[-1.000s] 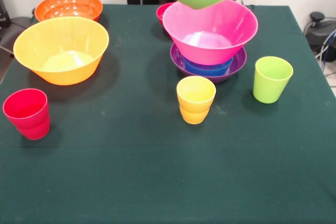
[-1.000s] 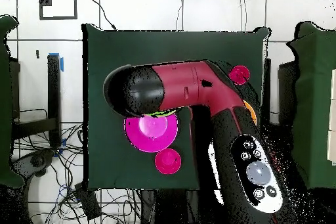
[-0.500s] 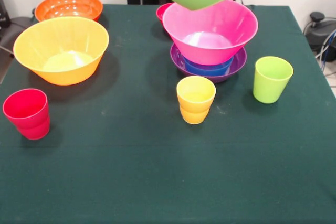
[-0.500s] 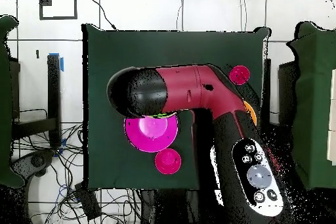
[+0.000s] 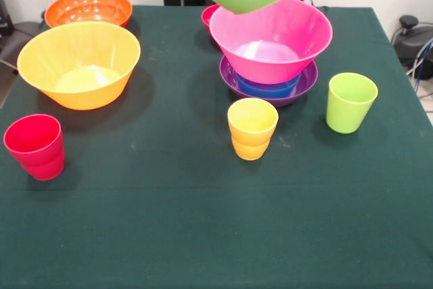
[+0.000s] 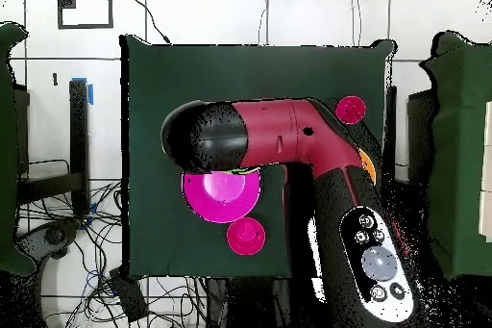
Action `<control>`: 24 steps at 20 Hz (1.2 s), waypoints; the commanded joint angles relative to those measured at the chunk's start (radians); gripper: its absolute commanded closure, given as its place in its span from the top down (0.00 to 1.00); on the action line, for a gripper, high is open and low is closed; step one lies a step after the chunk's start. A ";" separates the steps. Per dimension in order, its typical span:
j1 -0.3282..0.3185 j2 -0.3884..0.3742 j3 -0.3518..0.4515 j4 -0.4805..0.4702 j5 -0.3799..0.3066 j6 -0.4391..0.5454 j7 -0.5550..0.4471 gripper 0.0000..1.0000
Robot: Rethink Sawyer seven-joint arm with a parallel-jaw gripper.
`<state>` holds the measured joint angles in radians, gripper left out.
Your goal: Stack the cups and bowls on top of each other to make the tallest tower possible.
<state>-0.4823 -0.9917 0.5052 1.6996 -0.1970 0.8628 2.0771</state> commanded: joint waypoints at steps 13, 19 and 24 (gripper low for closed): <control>0.093 0.085 -0.110 0.107 0.026 -0.167 0.159 0.00; 0.108 0.089 -0.128 0.110 0.035 -0.182 0.154 0.00; 0.114 0.090 -0.137 0.110 0.038 -0.187 0.151 0.00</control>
<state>-0.3998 -0.9445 0.4174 1.7360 -0.1813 0.7220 2.0773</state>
